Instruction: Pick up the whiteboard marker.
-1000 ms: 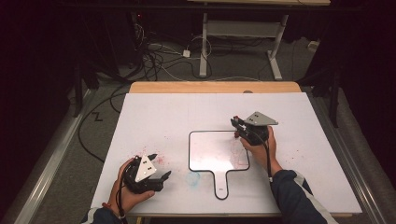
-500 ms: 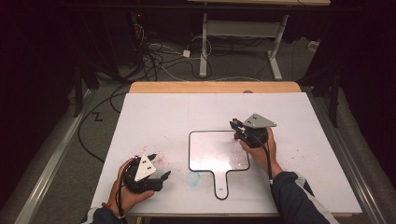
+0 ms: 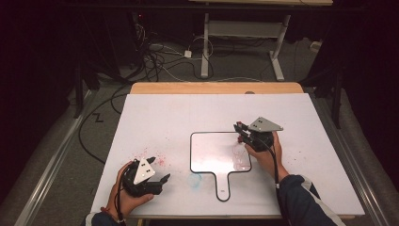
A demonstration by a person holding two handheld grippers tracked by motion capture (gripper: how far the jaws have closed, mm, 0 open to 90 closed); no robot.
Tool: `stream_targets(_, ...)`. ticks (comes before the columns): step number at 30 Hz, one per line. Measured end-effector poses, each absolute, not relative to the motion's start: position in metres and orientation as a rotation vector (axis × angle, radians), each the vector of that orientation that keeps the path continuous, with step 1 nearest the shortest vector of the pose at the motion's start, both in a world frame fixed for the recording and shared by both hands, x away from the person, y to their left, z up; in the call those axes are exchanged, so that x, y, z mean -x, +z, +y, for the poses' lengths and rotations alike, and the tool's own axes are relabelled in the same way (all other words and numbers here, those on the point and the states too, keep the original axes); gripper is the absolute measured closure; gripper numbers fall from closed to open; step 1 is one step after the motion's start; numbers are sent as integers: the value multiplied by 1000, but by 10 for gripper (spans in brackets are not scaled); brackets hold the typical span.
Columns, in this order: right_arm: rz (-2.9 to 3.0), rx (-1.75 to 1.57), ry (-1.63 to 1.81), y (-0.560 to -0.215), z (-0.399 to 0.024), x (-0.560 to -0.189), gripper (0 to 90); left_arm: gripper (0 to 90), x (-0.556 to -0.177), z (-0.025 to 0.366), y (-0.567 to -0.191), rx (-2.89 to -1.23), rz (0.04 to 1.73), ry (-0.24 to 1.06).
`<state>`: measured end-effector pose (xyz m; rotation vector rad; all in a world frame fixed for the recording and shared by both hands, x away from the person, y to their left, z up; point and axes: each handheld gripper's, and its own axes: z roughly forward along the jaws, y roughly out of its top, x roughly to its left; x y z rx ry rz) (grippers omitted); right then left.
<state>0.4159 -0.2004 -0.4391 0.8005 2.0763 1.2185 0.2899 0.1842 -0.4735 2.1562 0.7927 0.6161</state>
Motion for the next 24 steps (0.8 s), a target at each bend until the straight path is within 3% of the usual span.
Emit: stream_targets(24,2085,-831,1305,-440,-209,-413,815,222,-287,185,-474,-2165,788,606)
